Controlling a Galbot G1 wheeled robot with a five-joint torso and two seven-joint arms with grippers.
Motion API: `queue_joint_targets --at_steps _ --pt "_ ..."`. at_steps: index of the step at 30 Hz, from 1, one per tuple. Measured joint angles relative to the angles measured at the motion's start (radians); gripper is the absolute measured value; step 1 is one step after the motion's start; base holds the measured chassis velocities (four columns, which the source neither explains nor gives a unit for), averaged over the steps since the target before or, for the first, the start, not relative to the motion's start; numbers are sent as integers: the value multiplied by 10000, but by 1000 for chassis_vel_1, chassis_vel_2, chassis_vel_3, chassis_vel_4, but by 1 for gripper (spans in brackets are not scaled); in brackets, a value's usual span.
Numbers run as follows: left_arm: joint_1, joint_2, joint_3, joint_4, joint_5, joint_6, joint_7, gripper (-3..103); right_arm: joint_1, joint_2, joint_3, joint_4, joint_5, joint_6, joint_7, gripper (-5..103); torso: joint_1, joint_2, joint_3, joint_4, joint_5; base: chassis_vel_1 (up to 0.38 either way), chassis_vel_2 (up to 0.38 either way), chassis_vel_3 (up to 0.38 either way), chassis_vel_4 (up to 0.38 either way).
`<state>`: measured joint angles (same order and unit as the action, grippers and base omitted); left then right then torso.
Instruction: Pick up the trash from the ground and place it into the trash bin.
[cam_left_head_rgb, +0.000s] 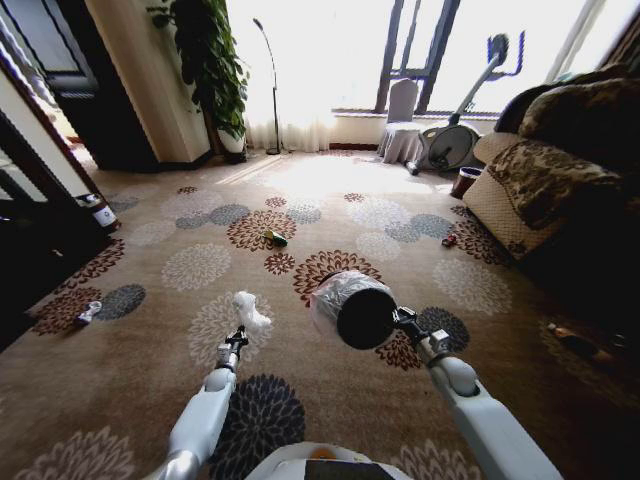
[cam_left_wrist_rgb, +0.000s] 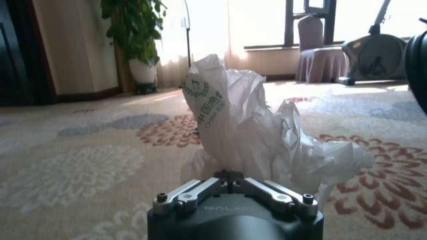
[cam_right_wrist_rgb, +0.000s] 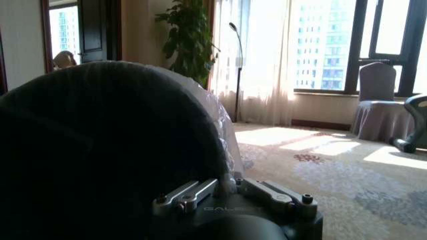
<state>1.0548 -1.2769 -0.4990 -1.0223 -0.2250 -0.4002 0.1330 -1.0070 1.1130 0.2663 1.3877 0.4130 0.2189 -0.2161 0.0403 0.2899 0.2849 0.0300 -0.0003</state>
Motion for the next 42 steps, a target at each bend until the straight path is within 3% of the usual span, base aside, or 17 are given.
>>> queue_joint_targets --at_steps 2,8,11,16,21,24,26,29,30,33,34,37,38,42 --pt "396 310 -47 -1368 68 -290 84 0 737 273 -372 -554 -13 283 200 0 1 1 1 -5 7 0 0 0 0" --pt "581 705 -33 -2958 -454 -292 301 0 1344 373 -618 -784 -9 663 469 0 1 6 0 -12 3 0 0 0 0" --pt "379 1072 135 -4261 -991 -16 535 0 2011 591 -773 -1341 -160 1490 636 0 1 6 2 -12 0 0 0 0 0" --pt "4 1437 421 -5138 -1540 335 833 0 2660 997 -932 -1981 -369 2264 1061 0 1 6 2 -12 1 0 0 0 0" --pt "-522 2180 1022 -5536 -2305 563 1822 0 3476 1625 -1252 -3067 -1024 2810 1952 0 1 6 3 -9 0 0 0 0 0" --pt "-735 2742 1426 -5491 -2500 459 2721 0 3814 1915 -1824 -3254 -1553 2083 3478 0 3 6 5 -9 0 0 0 0 0" --pt "-756 2825 1475 -5478 -2562 453 2900 0 3859 1947 -1985 -3199 -1576 1816 3830 0 3 6 5 -9 -1 0 0 0 0" --pt "-889 3076 1645 -5316 -2763 446 3576 0 3979 1951 -2711 -2667 -1422 298 4934 0 3 6 5 -10 -1 0 0 0 0" --pt "-889 3076 1645 -5316 -2763 446 3576 0 3979 1951 -2711 -2667 -1422 298 4934 0 3 6 5 -10 -1 0 0 0 0" --pt "-1091 3275 1836 -5115 -2719 382 3871 0 4216 1824 -3410 -2199 -925 -993 5719 0 3 7 5 -8 -2 0 0 0 0" --pt "-1091 3275 1836 -5115 -2719 382 3871 0 4216 1824 -3410 -2199 -925 -993 5719 0 3 7 5 -8 -2 0 0 0 0" --pt "-1544 3430 2240 -4895 -2482 217 3895 0 4485 1734 -4098 -1774 -324 -2093 6279 0 3 8 4 -11 0 0 0 0 0" --pt "-1544 3430 2240 -4895 -2482 217 3895 0 4485 1734 -4098 -1774 -324 -2093 6279 0 3 8 4 -11 0 0 0 0 0" --pt "-2494 3550 3110 -4225 -1525 -379 3849 0 4731 1524 -4902 -903 1359 -3761 6728 0 3 8 5 -8 3 0 0 0 0"
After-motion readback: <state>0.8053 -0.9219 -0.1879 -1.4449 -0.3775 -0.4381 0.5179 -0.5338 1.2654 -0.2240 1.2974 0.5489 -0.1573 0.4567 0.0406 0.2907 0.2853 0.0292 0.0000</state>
